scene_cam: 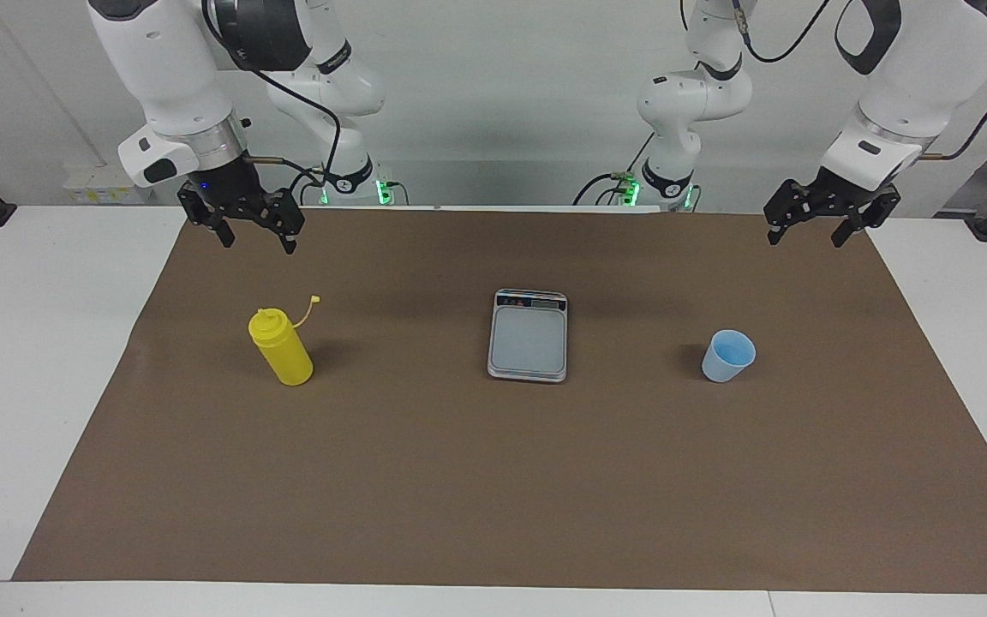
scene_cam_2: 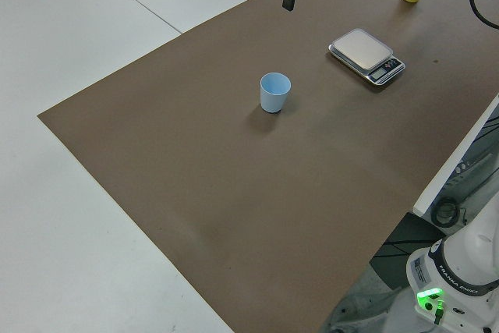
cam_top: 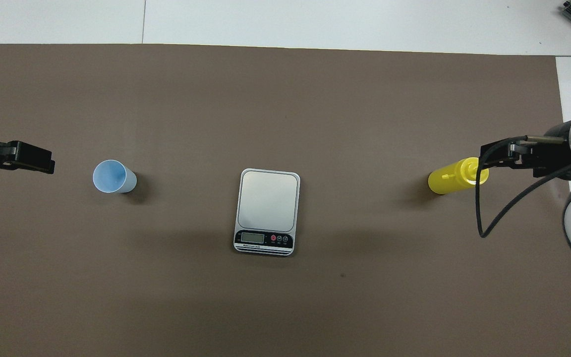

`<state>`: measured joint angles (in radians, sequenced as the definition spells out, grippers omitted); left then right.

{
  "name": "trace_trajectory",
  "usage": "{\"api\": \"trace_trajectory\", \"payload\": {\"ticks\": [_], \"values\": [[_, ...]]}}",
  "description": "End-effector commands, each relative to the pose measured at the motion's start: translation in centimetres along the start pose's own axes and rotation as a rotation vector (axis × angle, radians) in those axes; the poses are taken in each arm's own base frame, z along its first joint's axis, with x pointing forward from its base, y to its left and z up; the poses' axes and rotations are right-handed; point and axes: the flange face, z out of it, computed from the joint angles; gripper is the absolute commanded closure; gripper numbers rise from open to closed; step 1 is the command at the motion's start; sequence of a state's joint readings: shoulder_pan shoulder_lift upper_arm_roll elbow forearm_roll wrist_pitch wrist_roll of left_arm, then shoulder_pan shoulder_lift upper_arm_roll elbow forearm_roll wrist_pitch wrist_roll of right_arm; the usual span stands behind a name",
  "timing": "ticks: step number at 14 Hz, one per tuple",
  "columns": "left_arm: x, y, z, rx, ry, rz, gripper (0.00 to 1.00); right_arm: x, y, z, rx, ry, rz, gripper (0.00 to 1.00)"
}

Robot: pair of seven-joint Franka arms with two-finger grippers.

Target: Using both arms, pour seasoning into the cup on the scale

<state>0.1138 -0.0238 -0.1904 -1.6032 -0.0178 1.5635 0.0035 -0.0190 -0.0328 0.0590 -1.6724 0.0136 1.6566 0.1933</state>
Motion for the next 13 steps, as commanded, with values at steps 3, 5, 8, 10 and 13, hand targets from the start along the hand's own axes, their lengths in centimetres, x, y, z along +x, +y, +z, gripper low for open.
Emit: {"api": "trace_trajectory", "payload": {"ticks": [3,5,8,10,13], "values": [[-0.7,0.0,0.1,-0.013,0.021,-0.047,0.0,0.0,0.6,-0.2,-0.001,-0.003,0.002,0.0],[-0.6,-0.1,1.2,-0.012,0.03,-0.079,0.0,0.0,0.6,-0.2,-0.001,-0.003,0.002,0.0],[-0.5,-0.6,5.9,-0.008,0.056,-0.092,0.0,0.0,0.5,-0.2,-0.002,-0.004,-0.002,0.0],[0.1,-0.9,10.3,-0.011,0.073,-0.117,0.0,0.0,0.5,-0.2,-0.001,-0.003,0.0,0.0],[1.1,-1.3,16.7,-0.024,0.085,-0.225,0.0,0.0,0.5,-0.2,-0.001,-0.003,-0.001,0.0]]}}
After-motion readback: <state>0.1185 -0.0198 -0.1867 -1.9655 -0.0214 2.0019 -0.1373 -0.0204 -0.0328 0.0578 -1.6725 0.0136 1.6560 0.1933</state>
